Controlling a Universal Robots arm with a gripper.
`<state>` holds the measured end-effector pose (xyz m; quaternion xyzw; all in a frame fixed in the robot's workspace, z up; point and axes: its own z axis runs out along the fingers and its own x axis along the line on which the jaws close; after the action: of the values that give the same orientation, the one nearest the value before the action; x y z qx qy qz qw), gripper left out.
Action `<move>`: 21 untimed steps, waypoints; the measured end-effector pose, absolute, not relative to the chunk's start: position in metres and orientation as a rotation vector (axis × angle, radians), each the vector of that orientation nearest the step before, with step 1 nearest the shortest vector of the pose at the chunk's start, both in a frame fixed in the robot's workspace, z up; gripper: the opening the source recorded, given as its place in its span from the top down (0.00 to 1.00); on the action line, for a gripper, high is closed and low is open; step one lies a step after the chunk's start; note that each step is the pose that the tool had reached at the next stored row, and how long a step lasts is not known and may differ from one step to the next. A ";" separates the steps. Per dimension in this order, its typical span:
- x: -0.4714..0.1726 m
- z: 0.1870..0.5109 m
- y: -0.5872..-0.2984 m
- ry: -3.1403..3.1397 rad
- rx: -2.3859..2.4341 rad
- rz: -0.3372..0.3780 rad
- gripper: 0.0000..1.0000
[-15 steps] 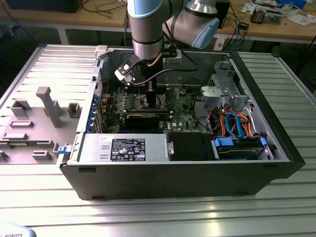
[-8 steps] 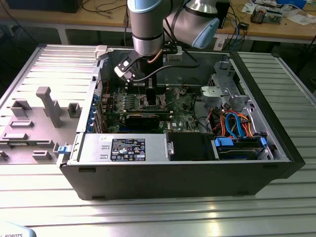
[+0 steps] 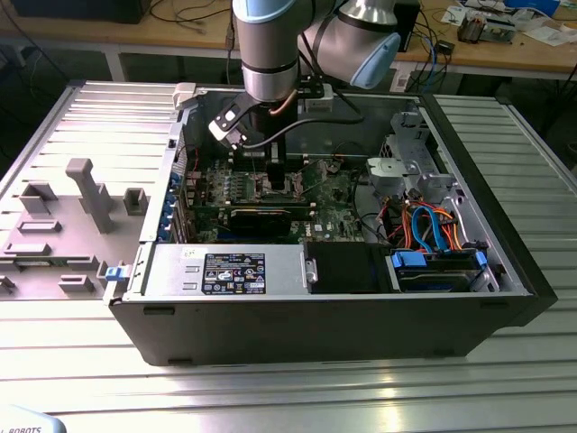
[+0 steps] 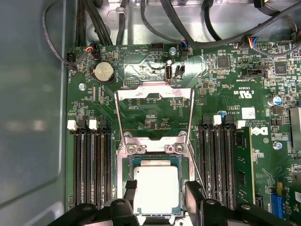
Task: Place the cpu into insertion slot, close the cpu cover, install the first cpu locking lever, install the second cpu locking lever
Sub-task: 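Place the cpu into insertion slot, then close the cpu cover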
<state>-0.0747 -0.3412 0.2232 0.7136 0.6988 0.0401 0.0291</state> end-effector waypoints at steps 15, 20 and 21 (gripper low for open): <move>-0.075 0.226 -0.341 2.157 2.203 0.120 0.89; -0.075 0.226 -0.341 2.158 2.203 0.120 0.89; -0.075 0.226 -0.341 2.158 2.203 0.120 0.89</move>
<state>-0.0747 -0.3412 0.2265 0.7137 0.6988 0.0388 0.0277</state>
